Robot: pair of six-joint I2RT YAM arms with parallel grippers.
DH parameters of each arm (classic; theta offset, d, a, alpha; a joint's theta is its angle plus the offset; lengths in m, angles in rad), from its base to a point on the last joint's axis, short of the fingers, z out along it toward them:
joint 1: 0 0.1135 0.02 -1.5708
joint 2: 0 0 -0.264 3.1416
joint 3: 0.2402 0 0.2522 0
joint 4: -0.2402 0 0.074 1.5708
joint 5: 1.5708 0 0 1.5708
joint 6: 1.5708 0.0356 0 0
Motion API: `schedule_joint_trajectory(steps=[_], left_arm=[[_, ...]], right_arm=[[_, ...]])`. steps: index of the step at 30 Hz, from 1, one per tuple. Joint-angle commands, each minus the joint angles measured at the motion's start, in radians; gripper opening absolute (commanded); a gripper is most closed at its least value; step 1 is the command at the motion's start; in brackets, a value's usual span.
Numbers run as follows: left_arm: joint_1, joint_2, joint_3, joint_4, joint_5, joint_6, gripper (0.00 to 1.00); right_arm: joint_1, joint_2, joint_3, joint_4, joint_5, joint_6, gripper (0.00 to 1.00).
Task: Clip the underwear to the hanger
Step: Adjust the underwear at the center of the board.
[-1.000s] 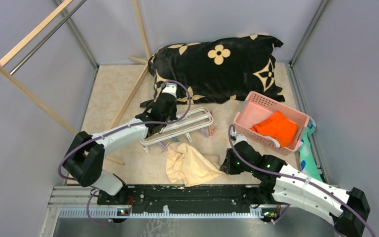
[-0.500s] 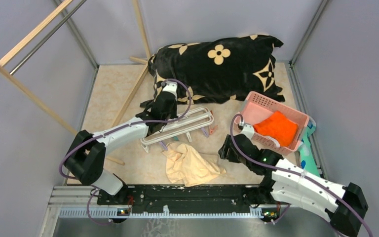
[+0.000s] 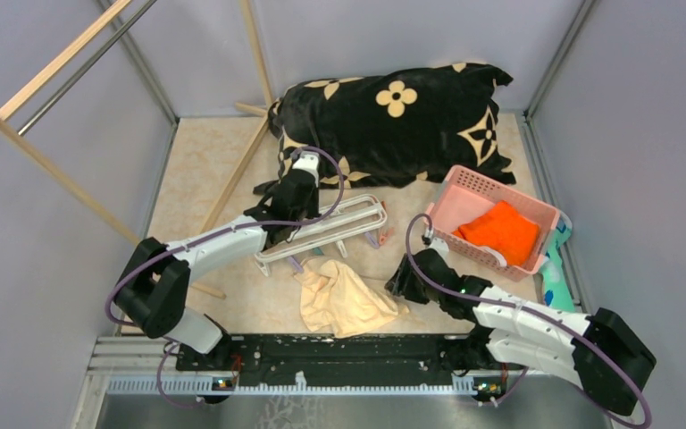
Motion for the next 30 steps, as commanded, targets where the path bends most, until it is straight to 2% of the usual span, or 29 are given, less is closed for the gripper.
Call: schedule_joint_trajectory(steps=[1,8,14,18,20,22,23,27,30], left_arm=[[0.002,-0.015,-0.009,0.014,0.025,-0.006,0.22],[0.002,-0.019,-0.009,0.016,0.031,0.0,0.22],[0.002,-0.024,-0.005,0.012,0.034,0.005,0.22],[0.004,-0.044,-0.006,-0.004,0.034,0.017,0.25],[0.012,-0.06,-0.007,-0.013,0.054,0.019,0.32],[0.019,-0.082,-0.006,-0.03,0.076,0.01,0.55],[0.02,-0.096,-0.007,-0.04,0.088,0.004,0.63],[0.022,-0.156,-0.019,-0.063,0.139,-0.008,0.82],[0.023,-0.22,-0.038,-0.107,0.166,-0.023,0.93]], right_arm=[[-0.007,0.004,-0.058,0.099,-0.013,0.052,0.48],[-0.006,0.034,-0.087,0.175,-0.052,0.083,0.37],[-0.005,-0.013,-0.122,0.229,0.01,0.08,0.03],[-0.006,-0.134,-0.121,0.284,0.062,-0.079,0.0],[-0.006,-0.196,-0.113,0.318,0.07,-0.204,0.0],[-0.006,-0.255,-0.113,0.37,0.06,-0.359,0.0],[-0.006,-0.278,-0.121,0.395,0.055,-0.407,0.0],[-0.006,-0.342,-0.154,0.489,0.021,-0.552,0.0],[-0.006,-0.356,-0.14,0.482,-0.021,-0.628,0.0]])
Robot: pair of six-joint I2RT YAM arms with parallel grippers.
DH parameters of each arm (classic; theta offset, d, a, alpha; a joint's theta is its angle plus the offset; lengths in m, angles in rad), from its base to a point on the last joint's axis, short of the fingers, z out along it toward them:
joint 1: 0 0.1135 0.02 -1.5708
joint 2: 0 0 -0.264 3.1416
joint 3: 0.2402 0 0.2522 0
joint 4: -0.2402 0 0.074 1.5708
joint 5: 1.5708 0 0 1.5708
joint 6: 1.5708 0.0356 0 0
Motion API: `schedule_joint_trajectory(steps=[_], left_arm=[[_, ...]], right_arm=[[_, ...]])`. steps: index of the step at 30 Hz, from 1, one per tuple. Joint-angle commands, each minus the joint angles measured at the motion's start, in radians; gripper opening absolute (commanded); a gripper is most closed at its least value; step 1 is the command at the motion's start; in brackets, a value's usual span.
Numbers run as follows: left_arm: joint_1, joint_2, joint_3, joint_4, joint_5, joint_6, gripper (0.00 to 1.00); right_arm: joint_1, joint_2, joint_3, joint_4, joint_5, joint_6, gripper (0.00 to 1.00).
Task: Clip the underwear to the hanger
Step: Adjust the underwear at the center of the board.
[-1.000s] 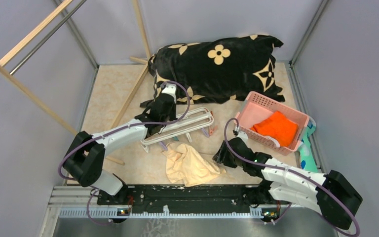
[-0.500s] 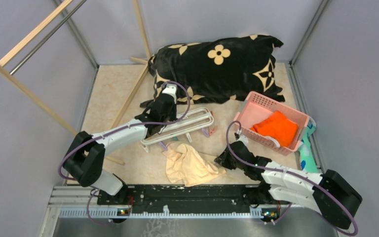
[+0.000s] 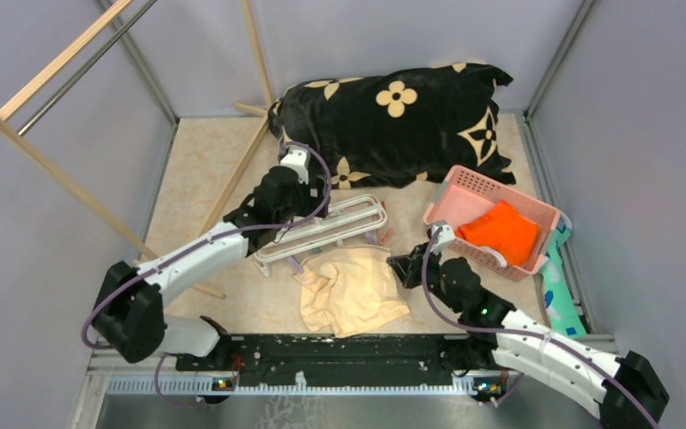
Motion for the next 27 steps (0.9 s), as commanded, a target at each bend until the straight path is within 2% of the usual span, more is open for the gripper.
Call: schedule_joint_trajectory(steps=[1,5,9,10,12,15,20,23,27], left_arm=[[0.005,-0.109,-0.037,-0.076,0.08,-0.027,0.94],[0.005,-0.25,-0.098,-0.094,0.24,0.003,0.92],[0.004,-0.39,-0.189,0.026,0.573,0.155,0.84],[0.004,-0.423,-0.214,0.078,0.702,0.222,0.81],[0.004,-0.453,-0.221,0.124,0.845,0.317,0.83],[0.004,-0.431,-0.175,0.109,0.93,0.416,0.89],[0.002,-0.362,-0.149,0.075,1.219,0.614,0.93],[0.003,-0.33,-0.149,0.095,1.267,0.637,0.92],[-0.009,-0.272,-0.121,0.099,1.364,0.643,0.86]], right_arm=[[-0.006,-0.026,0.016,0.077,-0.061,-0.209,0.0],[-0.005,-0.057,0.044,0.055,-0.167,-0.314,0.0],[-0.006,-0.11,0.02,0.097,-0.307,-0.413,0.0],[-0.006,-0.123,0.014,0.108,-0.339,-0.438,0.0],[-0.006,-0.143,0.008,0.126,-0.396,-0.471,0.0],[-0.006,-0.152,0.029,0.12,-0.474,-0.507,0.0],[-0.006,-0.158,0.088,0.086,-0.604,-0.535,0.0],[-0.005,-0.144,0.118,0.079,-0.655,-0.538,0.0],[-0.005,-0.107,0.15,0.084,-0.691,-0.539,0.0]])
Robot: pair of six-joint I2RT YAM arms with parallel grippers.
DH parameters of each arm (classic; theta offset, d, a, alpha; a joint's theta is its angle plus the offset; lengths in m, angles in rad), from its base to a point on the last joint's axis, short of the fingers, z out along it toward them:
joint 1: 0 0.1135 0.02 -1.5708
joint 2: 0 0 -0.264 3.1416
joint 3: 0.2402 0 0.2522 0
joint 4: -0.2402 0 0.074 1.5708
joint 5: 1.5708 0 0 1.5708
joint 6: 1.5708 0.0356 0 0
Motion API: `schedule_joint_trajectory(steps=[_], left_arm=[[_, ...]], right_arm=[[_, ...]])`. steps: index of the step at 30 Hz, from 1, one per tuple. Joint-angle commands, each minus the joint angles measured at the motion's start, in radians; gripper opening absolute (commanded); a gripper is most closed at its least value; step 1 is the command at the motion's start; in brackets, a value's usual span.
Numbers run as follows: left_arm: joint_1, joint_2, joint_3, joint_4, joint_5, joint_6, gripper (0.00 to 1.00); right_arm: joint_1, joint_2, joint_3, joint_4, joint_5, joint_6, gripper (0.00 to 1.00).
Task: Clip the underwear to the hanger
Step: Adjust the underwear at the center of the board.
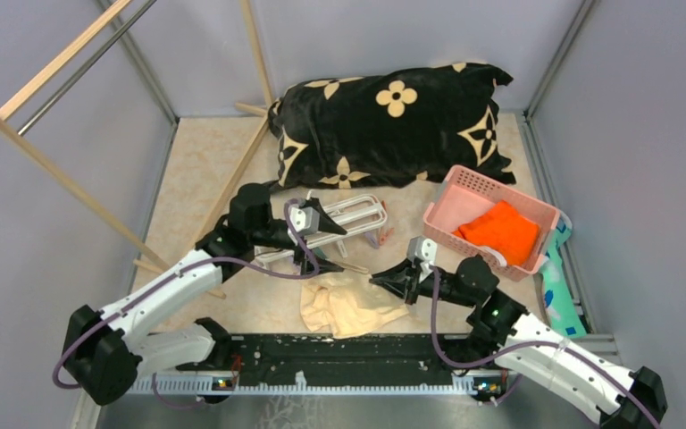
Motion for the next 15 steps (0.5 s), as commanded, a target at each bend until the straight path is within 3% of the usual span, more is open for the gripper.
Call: schedule_joint_trajectory(steps=[1,6,15], left_arm=[[-0.016,0.056,0.053,0.027,0.192,0.069,0.84],[-0.047,0.128,0.075,-0.004,0.228,0.073,0.77],[-0.066,0.194,0.093,-0.018,0.222,0.044,0.74]], right_arm=[[-0.005,0.026,0.09,0.045,-0.086,-0.03,0.0],[-0.006,0.02,0.114,0.023,-0.057,-0.048,0.0],[-0.006,0.014,0.117,0.002,-0.031,-0.054,0.0]])
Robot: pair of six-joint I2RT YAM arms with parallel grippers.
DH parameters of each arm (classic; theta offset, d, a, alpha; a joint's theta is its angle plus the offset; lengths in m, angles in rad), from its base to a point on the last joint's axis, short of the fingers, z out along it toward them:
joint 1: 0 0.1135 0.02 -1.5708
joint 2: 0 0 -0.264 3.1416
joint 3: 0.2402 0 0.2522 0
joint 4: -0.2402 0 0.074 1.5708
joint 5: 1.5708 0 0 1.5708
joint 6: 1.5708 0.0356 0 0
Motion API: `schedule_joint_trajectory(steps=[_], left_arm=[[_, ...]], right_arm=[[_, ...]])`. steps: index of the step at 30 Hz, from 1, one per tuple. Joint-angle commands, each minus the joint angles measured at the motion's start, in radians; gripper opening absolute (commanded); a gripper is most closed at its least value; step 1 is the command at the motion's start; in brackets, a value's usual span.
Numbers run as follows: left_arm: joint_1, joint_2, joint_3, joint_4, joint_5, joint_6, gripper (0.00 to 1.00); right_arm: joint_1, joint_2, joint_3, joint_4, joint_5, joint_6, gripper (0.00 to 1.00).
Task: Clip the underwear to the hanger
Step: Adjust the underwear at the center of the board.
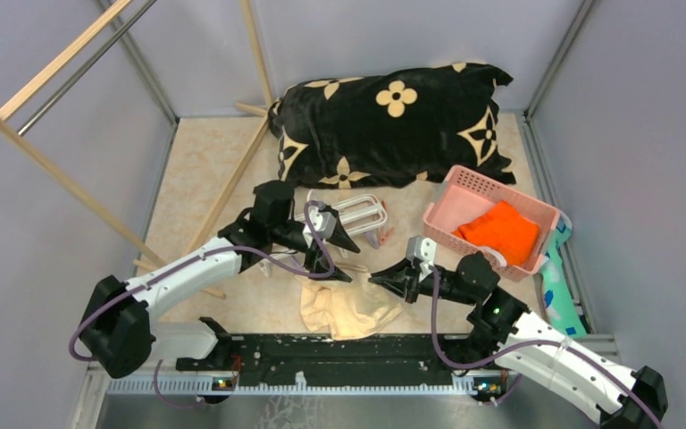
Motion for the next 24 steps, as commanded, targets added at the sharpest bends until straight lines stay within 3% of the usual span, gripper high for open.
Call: schedule_joint_trajectory(steps=[1,10,17,21,24], left_arm=[[-0.014,0.021,0.047,-0.024,0.034,0.007,0.73],[-0.031,0.098,0.1,-0.119,0.03,0.03,0.56],[-0.032,0.118,0.108,-0.173,0.015,0.067,0.49],[-0.033,0.139,0.122,-0.204,0.04,0.089,0.34],[-0.034,0.149,0.13,-0.212,0.041,0.096,0.11]], right_arm=[[-0.005,-0.009,0.063,0.024,0.013,-0.02,0.0],[-0.005,-0.009,0.058,0.041,0.035,-0.016,0.0],[-0.006,-0.008,0.057,0.042,0.041,-0.015,0.0],[-0.006,-0.008,0.054,0.042,0.045,-0.014,0.0],[-0.006,-0.008,0.047,0.043,0.06,-0.011,0.02]])
